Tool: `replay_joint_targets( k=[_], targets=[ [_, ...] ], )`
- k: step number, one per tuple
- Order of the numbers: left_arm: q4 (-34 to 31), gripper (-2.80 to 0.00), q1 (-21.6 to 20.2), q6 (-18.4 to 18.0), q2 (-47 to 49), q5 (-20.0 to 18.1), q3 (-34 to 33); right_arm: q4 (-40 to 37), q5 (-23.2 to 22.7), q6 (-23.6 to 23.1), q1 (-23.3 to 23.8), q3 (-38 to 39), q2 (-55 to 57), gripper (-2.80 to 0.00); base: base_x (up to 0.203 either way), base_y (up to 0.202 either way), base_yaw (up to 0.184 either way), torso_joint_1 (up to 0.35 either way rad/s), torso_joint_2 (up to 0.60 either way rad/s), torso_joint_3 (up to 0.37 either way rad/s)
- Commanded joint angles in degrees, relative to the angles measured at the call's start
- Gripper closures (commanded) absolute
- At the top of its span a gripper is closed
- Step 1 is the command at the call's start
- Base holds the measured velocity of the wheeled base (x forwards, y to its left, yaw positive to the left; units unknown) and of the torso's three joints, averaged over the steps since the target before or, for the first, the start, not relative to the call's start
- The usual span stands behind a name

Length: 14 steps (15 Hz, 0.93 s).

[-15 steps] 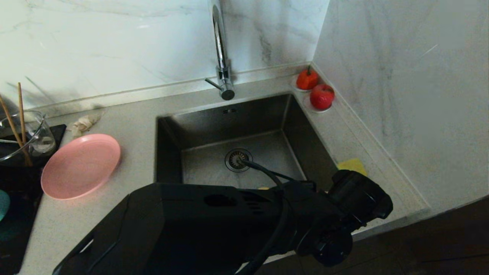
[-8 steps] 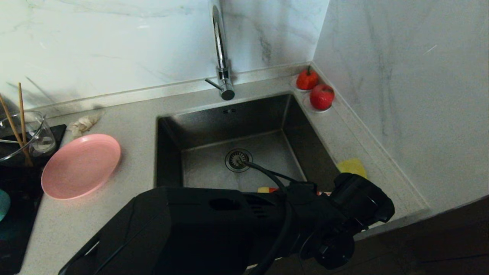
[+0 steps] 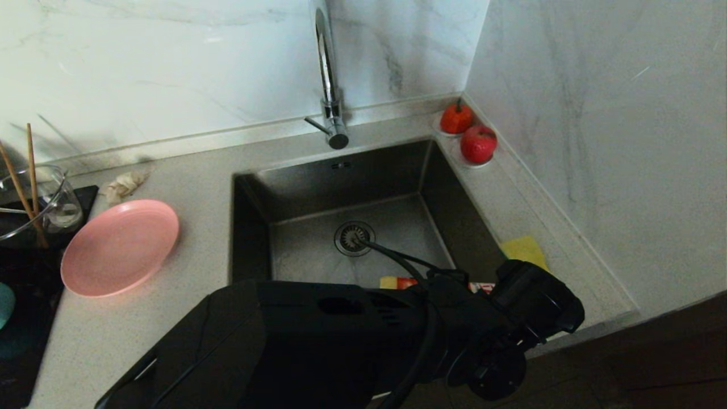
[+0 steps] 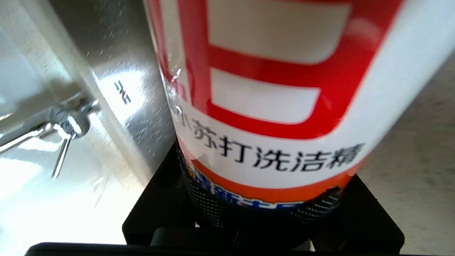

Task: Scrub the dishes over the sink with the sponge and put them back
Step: Squeeze it onto the sponge

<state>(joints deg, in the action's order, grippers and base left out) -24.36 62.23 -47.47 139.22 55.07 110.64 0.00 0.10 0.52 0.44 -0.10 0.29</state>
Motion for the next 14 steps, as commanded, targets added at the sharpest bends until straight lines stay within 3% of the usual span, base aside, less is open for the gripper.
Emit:
replay_joint_targets(
  k=[1, 5, 7, 10, 14],
  targets=[
    [-0.2, 0.00, 0.0, -0.6, 0.6, 0.9, 0.0, 0.0, 0.0, 0.0, 0.0, 0.0, 0.0, 0.00, 0.000, 0.000, 0.000, 0.000, 0.00, 0.000],
    [0.5, 0.00, 0.0, -2.7, 0.7, 4.6, 0.4, 0.0, 0.0, 0.0, 0.0, 0.0, 0.0, 0.00, 0.000, 0.000, 0.000, 0.000, 0.00, 0.000],
    [2.8, 0.00, 0.0, -2.7, 1.0, 3.9, 0.7, 0.0, 0.0, 0.0, 0.0, 0.0, 0.0, 0.00, 0.000, 0.000, 0.000, 0.000, 0.00, 0.000],
    [9.9, 0.00, -0.1, -2.6, 1.3, -0.5, 1.1, 0.0, 0.0, 0.0, 0.0, 0.0, 0.0, 0.00, 0.000, 0.000, 0.000, 0.000, 0.00, 0.000],
    [11.5, 0.00, -1.2, -2.6, 0.9, -0.8, 1.8, 0.0, 0.0, 0.0, 0.0, 0.0, 0.0, 0.00, 0.000, 0.000, 0.000, 0.000, 0.00, 0.000]
  ],
)
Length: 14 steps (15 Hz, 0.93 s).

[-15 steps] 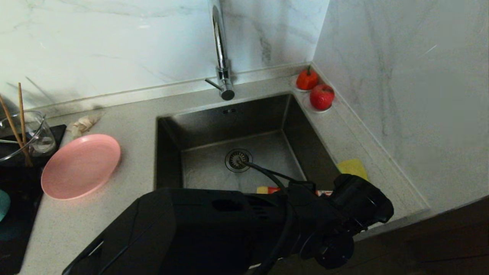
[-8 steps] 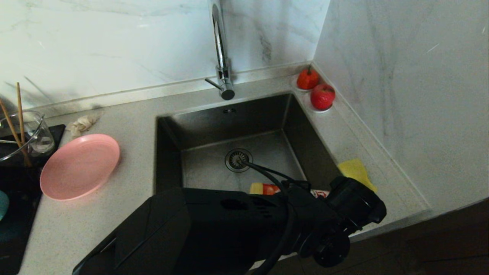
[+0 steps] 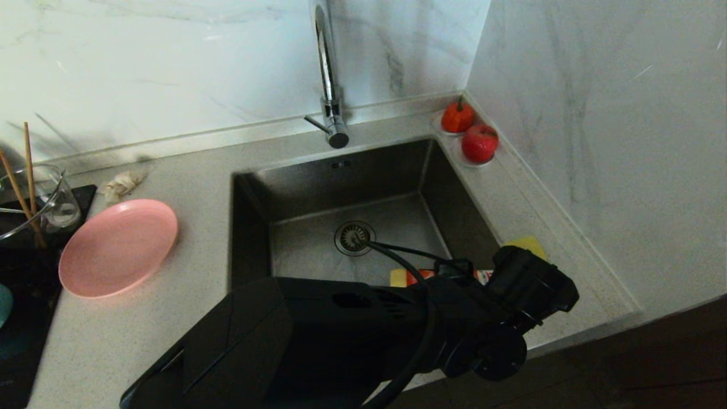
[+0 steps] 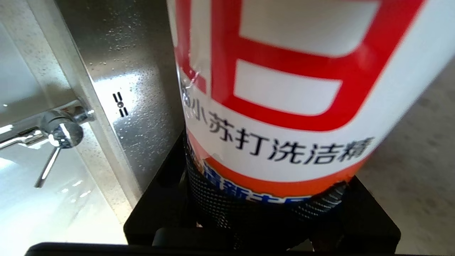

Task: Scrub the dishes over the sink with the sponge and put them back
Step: Squeeze it onto the sponge

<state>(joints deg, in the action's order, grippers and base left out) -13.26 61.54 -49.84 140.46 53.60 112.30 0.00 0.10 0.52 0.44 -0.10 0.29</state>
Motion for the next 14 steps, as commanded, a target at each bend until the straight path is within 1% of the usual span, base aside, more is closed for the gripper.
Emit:
replay_joint_targets(
  k=[1, 4, 7, 10, 11, 12, 13, 14],
  targets=[
    [0.3, 0.00, -1.1, -0.3, -0.4, 0.6, 0.2, 0.0, 0.0, 0.0, 0.0, 0.0, 0.0, 0.00, 0.000, 0.000, 0.000, 0.000, 0.00, 0.000],
    [0.4, 0.00, -3.4, -0.2, -0.2, 0.3, 0.5, 0.0, 0.0, 0.0, 0.0, 0.0, 0.0, 0.00, 0.000, 0.000, 0.000, 0.000, 0.00, 0.000],
    [1.2, 0.00, -5.0, -0.2, -0.5, -1.0, 0.7, 0.0, 0.0, 0.0, 0.0, 0.0, 0.0, 0.00, 0.000, 0.000, 0.000, 0.000, 0.00, 0.000],
    [4.8, 0.00, -5.4, -0.2, -0.5, -1.6, 0.7, 0.0, 0.0, 0.0, 0.0, 0.0, 0.0, 0.00, 0.000, 0.000, 0.000, 0.000, 0.00, 0.000],
    [5.9, 0.00, -5.5, -0.2, -0.4, -2.1, 0.7, 0.0, 0.0, 0.0, 0.0, 0.0, 0.0, 0.00, 0.000, 0.000, 0.000, 0.000, 0.00, 0.000],
    [6.8, 0.00, -5.5, -0.2, -0.4, -3.9, 0.7, 0.0, 0.0, 0.0, 0.0, 0.0, 0.0, 0.00, 0.000, 0.000, 0.000, 0.000, 0.00, 0.000],
    [7.4, 0.00, -5.5, -0.1, -0.3, -4.7, 0.7, 0.0, 0.0, 0.0, 0.0, 0.0, 0.0, 0.00, 0.000, 0.000, 0.000, 0.000, 0.00, 0.000],
    [7.1, 0.00, -5.5, -0.2, -0.3, -4.6, 0.6, 0.0, 0.0, 0.0, 0.0, 0.0, 0.0, 0.00, 0.000, 0.000, 0.000, 0.000, 0.00, 0.000]
  ],
)
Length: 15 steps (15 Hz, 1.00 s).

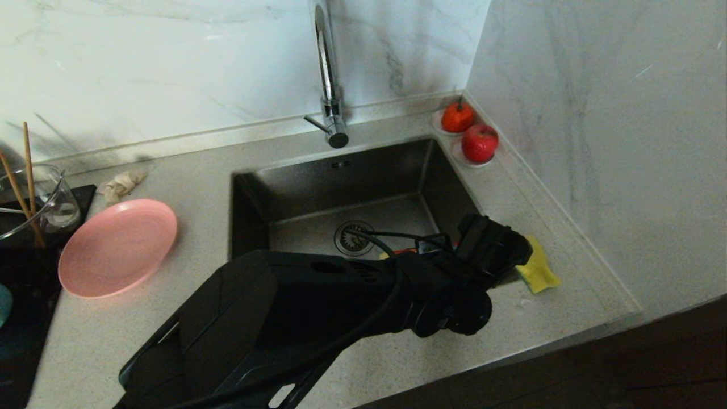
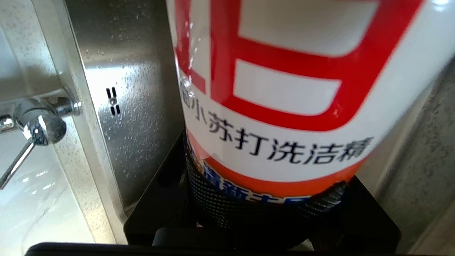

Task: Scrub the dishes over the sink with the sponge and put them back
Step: Squeeze it onto the sponge

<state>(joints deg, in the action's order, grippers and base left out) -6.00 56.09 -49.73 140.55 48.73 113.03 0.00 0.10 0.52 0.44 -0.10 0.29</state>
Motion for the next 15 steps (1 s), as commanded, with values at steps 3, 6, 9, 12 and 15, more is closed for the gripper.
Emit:
replay_joint_targets(
  k=[3, 6, 9, 12, 15],
  targets=[
    [-1.2, 0.00, 0.1, -1.1, -0.3, 0.5, 0.0, 0.0, 0.0, 0.0, 0.0, 0.0, 0.0, 0.00, 0.000, 0.000, 0.000, 0.000, 0.00, 0.000],
    [-2.0, 0.00, 0.2, -3.6, -0.2, 2.9, 0.0, 0.0, 0.0, 0.0, 0.0, 0.0, 0.0, 0.00, 0.000, 0.000, 0.000, 0.000, 0.00, 0.000],
    [-2.6, 0.00, 0.3, -3.8, 0.0, 3.0, 0.0, 0.0, 0.0, 0.0, 0.0, 0.0, 0.0, 0.00, 0.000, 0.000, 0.000, 0.000, 0.00, 0.000],
    [-2.5, 0.00, 0.3, -3.8, 0.3, 3.0, 0.0, 0.0, 0.0, 0.0, 0.0, 0.0, 0.0, 0.00, 0.000, 0.000, 0.000, 0.000, 0.00, 0.000],
    [-2.5, 0.00, 0.6, -4.8, 0.4, 3.0, 0.0, 0.0, 0.0, 0.0, 0.0, 0.0, 0.0, 0.00, 0.000, 0.000, 0.000, 0.000, 0.00, 0.000]
  ],
)
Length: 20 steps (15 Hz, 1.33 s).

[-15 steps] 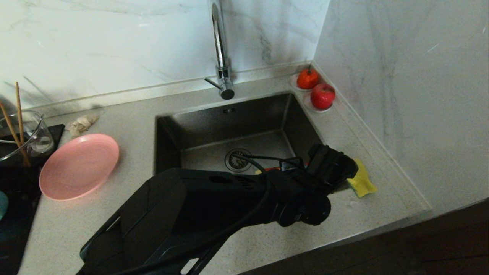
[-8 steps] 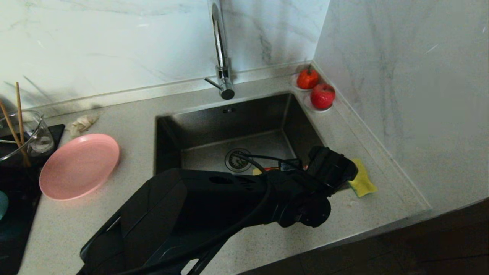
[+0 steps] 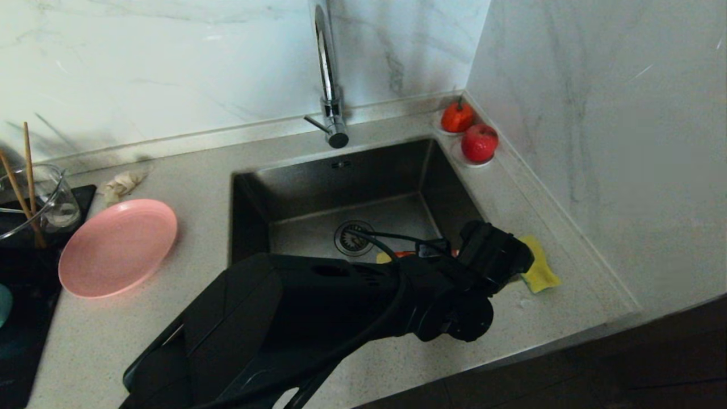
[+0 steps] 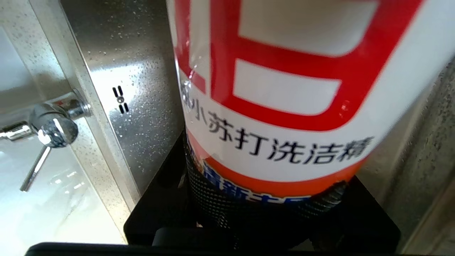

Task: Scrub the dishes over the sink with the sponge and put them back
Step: Squeeze it onto the sponge

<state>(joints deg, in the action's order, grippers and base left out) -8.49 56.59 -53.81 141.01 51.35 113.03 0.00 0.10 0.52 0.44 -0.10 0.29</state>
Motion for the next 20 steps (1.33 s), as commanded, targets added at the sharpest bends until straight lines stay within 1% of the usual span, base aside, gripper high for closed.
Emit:
replay_joint_targets(
  k=[1, 3, 7, 9, 12, 15, 20],
  targets=[
    [0.1, 0.00, 0.1, -1.6, -0.1, 0.3, 0.0, 0.0, 0.0, 0.0, 0.0, 0.0, 0.0, 0.00, 0.000, 0.000, 0.000, 0.000, 0.00, 0.000],
    [0.6, 0.00, 0.3, -2.8, -0.1, 0.4, 0.0, 0.0, 0.0, 0.0, 0.0, 0.0, 0.0, 0.00, 0.000, 0.000, 0.000, 0.000, 0.00, 0.000],
    [0.6, 0.00, 0.6, -3.3, -0.1, 0.4, 0.0, 0.0, 0.0, 0.0, 0.0, 0.0, 0.0, 0.00, 0.000, 0.000, 0.000, 0.000, 0.00, 0.000],
    [0.7, 0.00, 0.6, -4.6, -0.1, 0.5, 0.0, 0.0, 0.0, 0.0, 0.0, 0.0, 0.0, 0.00, 0.000, 0.000, 0.000, 0.000, 0.00, 0.000],
    [1.4, 0.00, 0.6, -4.6, 0.3, 0.5, 0.0, 0.0, 0.0, 0.0, 0.0, 0.0, 0.0, 0.00, 0.000, 0.000, 0.000, 0.000, 0.00, 0.000],
    [5.2, 0.00, 0.5, -4.7, 0.4, 0.4, 0.0, 0.0, 0.0, 0.0, 0.0, 0.0, 0.0, 0.00, 0.000, 0.000, 0.000, 0.000, 0.00, 0.000],
    [5.7, 0.00, 0.4, -4.8, 0.1, 0.3, 0.0, 0.0, 0.0, 0.0, 0.0, 0.0, 0.0, 0.00, 0.000, 0.000, 0.000, 0.000, 0.00, 0.000]
  ],
)
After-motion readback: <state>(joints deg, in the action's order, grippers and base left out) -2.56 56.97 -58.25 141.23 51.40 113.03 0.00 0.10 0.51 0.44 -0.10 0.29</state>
